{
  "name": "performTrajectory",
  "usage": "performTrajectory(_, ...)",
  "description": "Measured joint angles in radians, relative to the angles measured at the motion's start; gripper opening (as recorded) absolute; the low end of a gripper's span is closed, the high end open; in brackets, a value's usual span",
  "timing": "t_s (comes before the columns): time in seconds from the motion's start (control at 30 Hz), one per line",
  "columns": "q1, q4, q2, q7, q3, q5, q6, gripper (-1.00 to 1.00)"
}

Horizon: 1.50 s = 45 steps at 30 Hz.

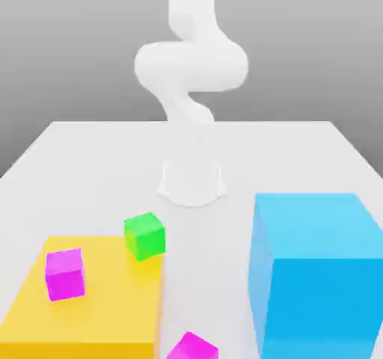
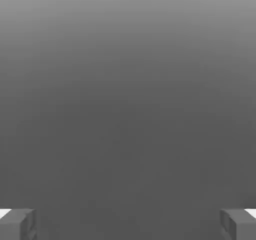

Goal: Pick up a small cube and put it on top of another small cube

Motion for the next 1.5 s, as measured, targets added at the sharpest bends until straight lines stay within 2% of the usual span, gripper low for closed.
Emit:
performTrajectory(0.47,0.277,-0.308,0.453,0.229,0.414,0.116,0.117,0.0)
performTrajectory(0.57,0.305,-0.404,0.562,0.243,0.454,0.134,0.211,0.0)
performTrajectory(0.77,0.249,-0.601,0.693,0.166,0.409,0.156,0.468,0.0)
performTrajectory(0.87,0.178,-0.66,0.689,0.099,0.34,0.137,0.583,0.0)
performTrajectory(0.93,0.14,-0.672,0.729,0.136,0.33,0.067,0.648,0.0)
performTrajectory(1.0,0.154,-0.664,0.792,0.225,0.277,-0.064,0.705,0.0)
performTrajectory(1.1,0.257,-0.641,0.895,0.363,0.123,-0.256,0.785,0.0)
performTrajectory(1.17,0.356,-0.629,0.963,0.395,0.014,-0.298,0.842,0.0)
performTrajectory(1.2,0.393,-0.625,0.995,0.397,-0.023,-0.302,0.87,-1.0)
performTrajectory(1.43,0.406,-0.623,1.002,0.402,-0.037,-0.307,0.877,-1.0)
performTrajectory(1.5,0.363,-0.632,0.953,0.383,0.014,-0.281,0.836,-1.0)
